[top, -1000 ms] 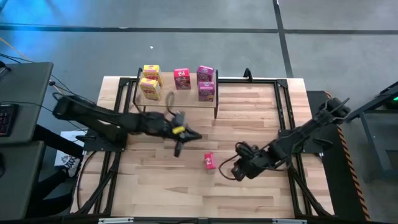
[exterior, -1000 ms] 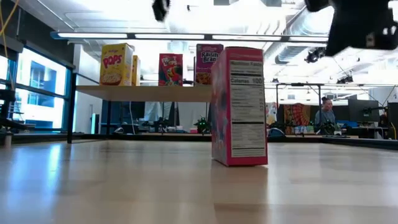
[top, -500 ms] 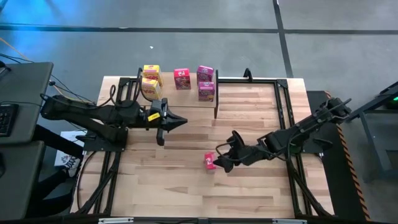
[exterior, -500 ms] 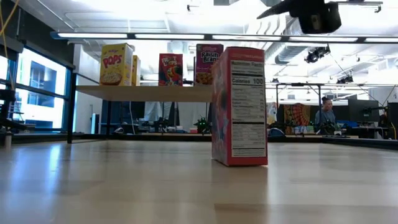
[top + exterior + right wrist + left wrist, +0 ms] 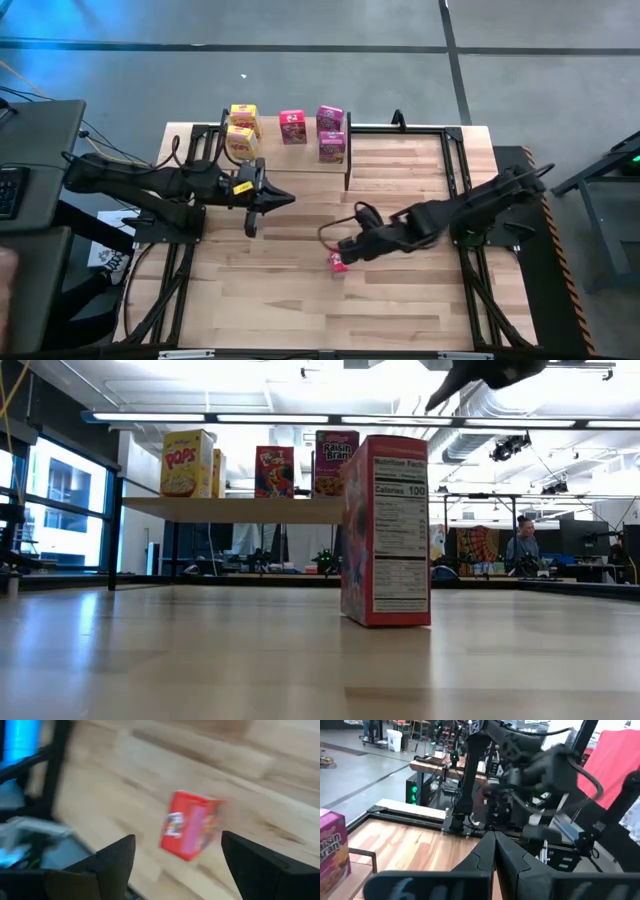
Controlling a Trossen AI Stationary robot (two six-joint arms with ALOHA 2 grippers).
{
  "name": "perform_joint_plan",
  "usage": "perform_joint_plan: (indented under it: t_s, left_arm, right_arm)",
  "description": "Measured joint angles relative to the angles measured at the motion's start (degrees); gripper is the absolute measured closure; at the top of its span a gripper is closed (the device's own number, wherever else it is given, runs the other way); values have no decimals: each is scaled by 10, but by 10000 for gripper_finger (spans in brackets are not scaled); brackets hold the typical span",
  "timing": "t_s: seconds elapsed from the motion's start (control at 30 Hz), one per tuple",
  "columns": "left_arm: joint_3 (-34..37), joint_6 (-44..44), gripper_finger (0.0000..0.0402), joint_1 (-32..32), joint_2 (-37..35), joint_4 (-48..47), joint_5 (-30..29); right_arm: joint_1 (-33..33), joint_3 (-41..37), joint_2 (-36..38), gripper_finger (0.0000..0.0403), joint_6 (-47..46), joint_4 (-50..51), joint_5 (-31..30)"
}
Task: Stack cereal on shelf
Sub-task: Put the red cereal box on the shelf aligned with the other red cereal box
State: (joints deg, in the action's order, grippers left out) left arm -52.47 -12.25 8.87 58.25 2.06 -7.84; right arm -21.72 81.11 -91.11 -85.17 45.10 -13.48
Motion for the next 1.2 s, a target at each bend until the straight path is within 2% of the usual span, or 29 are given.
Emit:
perform_joint_plan:
  t_s: [0.2,0.53,0.77,1.2]
  left_arm:
    - [0,4,402,-7,-12,-27,0]
    - [0,5,402,-7,-12,-41,0]
    - [0,4,402,-7,-12,-40,0]
    - [0,4,401,-7,-12,-40,17]
  right_arm:
    - [0,163,-122,116,-81,164,-39]
    - [8,332,-277,116,-116,284,-39]
    - [9,351,-310,116,-153,313,-41]
    - [7,351,-361,116,-154,313,-24]
